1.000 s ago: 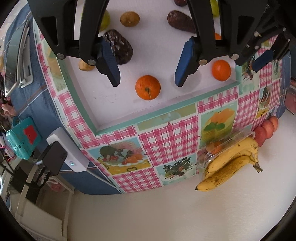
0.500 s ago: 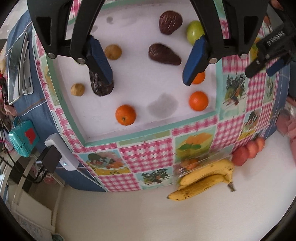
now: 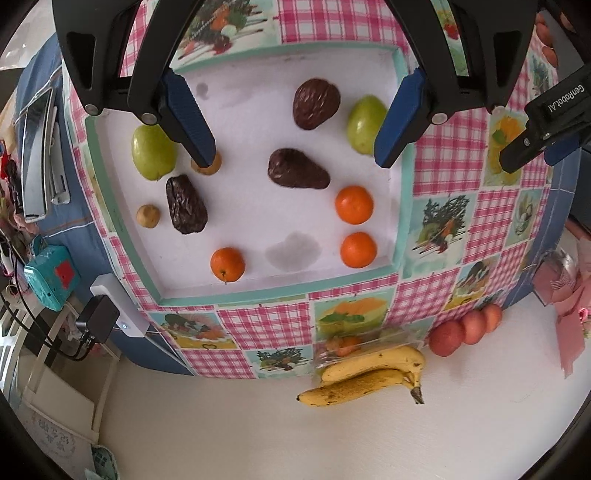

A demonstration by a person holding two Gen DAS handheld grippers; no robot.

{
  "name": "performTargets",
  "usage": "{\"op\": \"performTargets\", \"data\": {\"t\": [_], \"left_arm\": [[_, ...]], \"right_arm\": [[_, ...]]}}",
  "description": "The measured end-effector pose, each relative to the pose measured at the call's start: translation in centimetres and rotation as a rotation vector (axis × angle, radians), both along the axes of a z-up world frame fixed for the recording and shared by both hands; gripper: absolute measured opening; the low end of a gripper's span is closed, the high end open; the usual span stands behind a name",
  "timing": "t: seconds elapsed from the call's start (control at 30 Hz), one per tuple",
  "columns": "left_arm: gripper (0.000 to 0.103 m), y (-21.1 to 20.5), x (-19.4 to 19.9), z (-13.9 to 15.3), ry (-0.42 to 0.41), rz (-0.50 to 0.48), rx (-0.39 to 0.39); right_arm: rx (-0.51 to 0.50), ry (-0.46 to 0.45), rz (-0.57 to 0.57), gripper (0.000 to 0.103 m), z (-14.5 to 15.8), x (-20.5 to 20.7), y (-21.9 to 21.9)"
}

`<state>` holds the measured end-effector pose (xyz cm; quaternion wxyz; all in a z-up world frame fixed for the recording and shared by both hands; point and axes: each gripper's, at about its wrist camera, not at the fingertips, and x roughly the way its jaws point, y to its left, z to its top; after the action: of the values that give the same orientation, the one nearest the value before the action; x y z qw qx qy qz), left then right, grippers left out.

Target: Organize fruits

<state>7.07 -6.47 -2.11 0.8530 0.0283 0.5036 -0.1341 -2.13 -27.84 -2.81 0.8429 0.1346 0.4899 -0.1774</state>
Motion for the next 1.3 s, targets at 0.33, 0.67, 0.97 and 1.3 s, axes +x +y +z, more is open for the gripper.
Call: {"op": "performTargets", "data": {"t": [0.33, 0.67, 0.97, 1.3], "left_arm": [[0.103, 2.1, -2.6, 0.4, -0.025, 0.036, 0.079], [0.103, 2.8, -4.5, -0.1, -0.028, 0.029, 0.145], [0.103, 2.1, -5.0, -0.3, -0.018, 0.002, 0.189], [0.103, 2.3, -4.9, -0.2, -0.019, 0.011, 0.195]], "right_arm": [[-0.016, 0.018, 0.020, 0.088, 0.6, -1.7, 1.4], [-0.023, 0.014, 0.024, 0.088, 0.9, -3.3, 2.2], [-0.017, 0.031, 0.040, 0.088, 0.4, -3.6, 2.5], [-0.021, 0.035, 0.051, 0.088, 0.4, -3.5, 2.6]]}}
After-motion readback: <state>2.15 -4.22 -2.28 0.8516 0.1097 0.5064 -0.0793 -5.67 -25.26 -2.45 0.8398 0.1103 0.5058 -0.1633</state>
